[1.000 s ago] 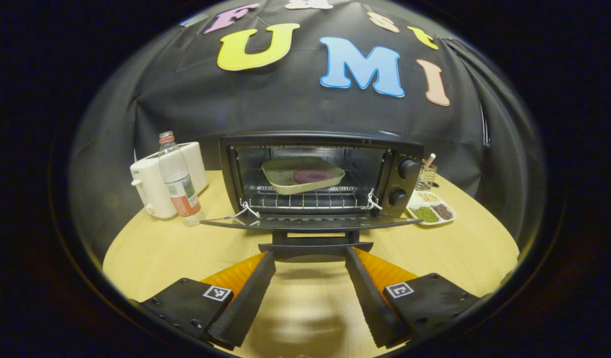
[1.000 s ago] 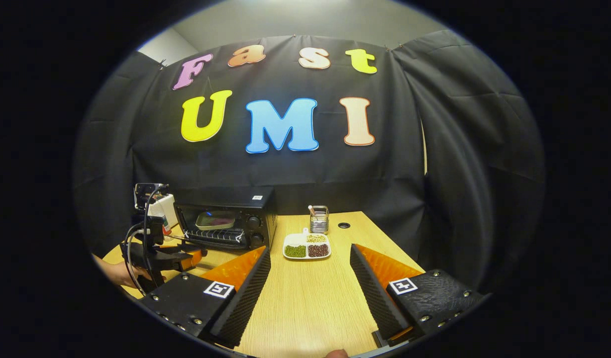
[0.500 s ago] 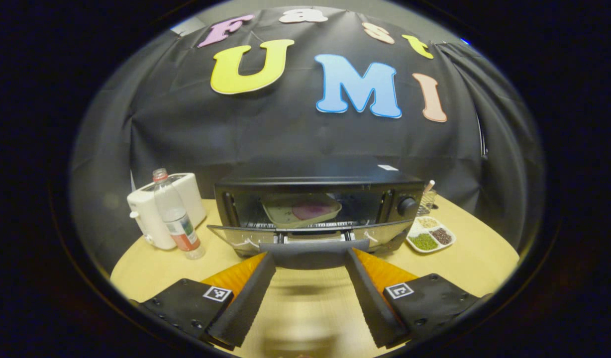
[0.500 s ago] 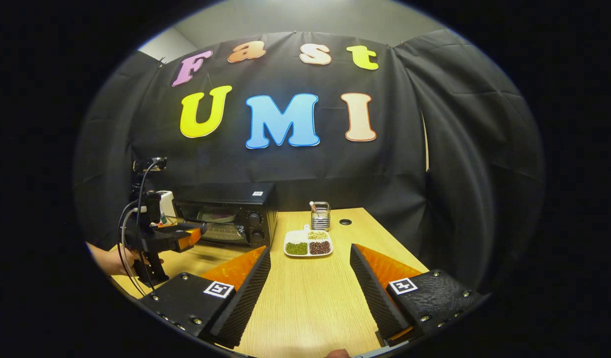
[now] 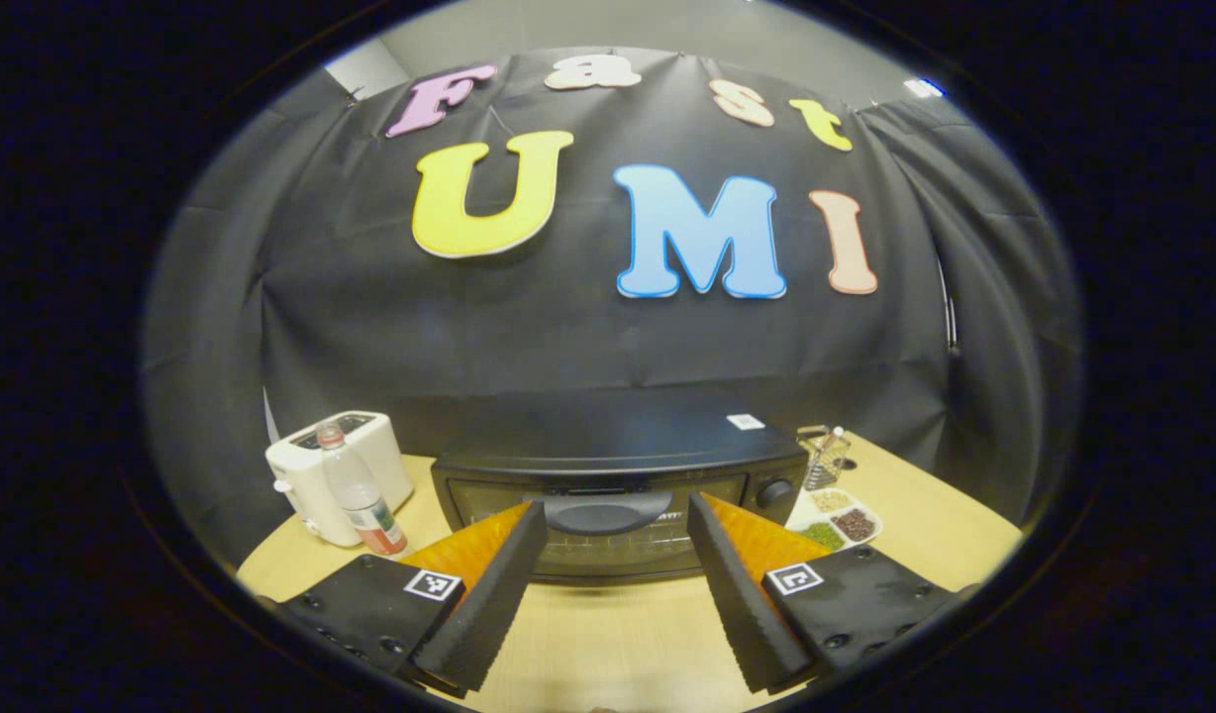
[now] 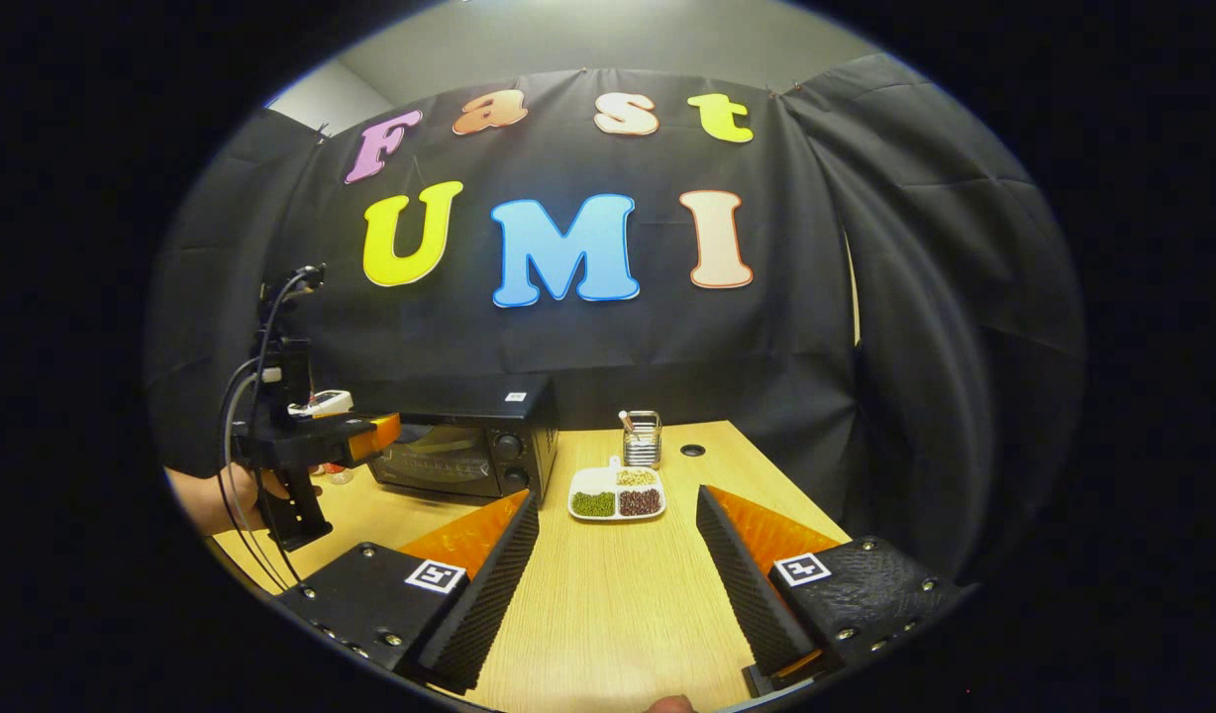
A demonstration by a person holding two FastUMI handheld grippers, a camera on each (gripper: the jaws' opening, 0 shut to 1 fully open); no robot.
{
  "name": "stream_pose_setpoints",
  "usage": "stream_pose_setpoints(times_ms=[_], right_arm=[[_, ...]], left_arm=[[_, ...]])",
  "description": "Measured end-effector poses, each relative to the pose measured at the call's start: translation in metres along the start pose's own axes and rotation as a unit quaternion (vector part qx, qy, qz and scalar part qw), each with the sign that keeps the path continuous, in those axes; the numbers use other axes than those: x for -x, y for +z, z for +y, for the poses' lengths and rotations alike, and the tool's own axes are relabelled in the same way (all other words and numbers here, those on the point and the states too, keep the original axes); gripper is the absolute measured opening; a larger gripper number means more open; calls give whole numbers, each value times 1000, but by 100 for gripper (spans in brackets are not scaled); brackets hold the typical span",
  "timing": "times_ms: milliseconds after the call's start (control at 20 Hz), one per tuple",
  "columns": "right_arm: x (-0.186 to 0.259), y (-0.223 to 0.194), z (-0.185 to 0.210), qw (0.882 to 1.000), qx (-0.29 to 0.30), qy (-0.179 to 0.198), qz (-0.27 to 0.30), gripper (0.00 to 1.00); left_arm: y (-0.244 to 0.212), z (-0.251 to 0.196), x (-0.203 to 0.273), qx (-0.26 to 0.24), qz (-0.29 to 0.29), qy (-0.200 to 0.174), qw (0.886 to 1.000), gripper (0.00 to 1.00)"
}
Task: Open the electric oven with the left hand, put the food in, and close the electric oven.
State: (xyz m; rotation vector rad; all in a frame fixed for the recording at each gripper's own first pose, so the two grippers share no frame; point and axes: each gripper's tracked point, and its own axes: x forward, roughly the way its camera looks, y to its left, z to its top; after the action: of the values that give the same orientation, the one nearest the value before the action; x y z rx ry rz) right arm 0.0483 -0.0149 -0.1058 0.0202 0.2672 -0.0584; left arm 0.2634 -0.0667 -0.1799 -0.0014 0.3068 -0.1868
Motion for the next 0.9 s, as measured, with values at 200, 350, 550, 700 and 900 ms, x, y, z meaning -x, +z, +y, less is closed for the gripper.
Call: stream_pose_setpoints(times_ms=[200, 350, 550, 700, 900], right_arm=[[4, 22, -21, 1000, -5, 19, -22, 98], [6, 35, -32, 999, 0, 37, -33, 98], [11, 50, -41, 998, 12, 45, -52, 98], [14, 61, -35, 996, 16, 47, -72, 98], [24, 68, -19, 995, 18, 44, -83, 97]], left_arm=[[40, -23, 60, 7, -41, 9, 999, 96], [70, -34, 109, 2, -70, 23, 997, 100], [83, -42, 168, 12, -91, 29, 995, 92], [92, -34, 203, 14, -101, 37, 994, 96], [87, -11, 234, 14, -102, 51, 993, 98]])
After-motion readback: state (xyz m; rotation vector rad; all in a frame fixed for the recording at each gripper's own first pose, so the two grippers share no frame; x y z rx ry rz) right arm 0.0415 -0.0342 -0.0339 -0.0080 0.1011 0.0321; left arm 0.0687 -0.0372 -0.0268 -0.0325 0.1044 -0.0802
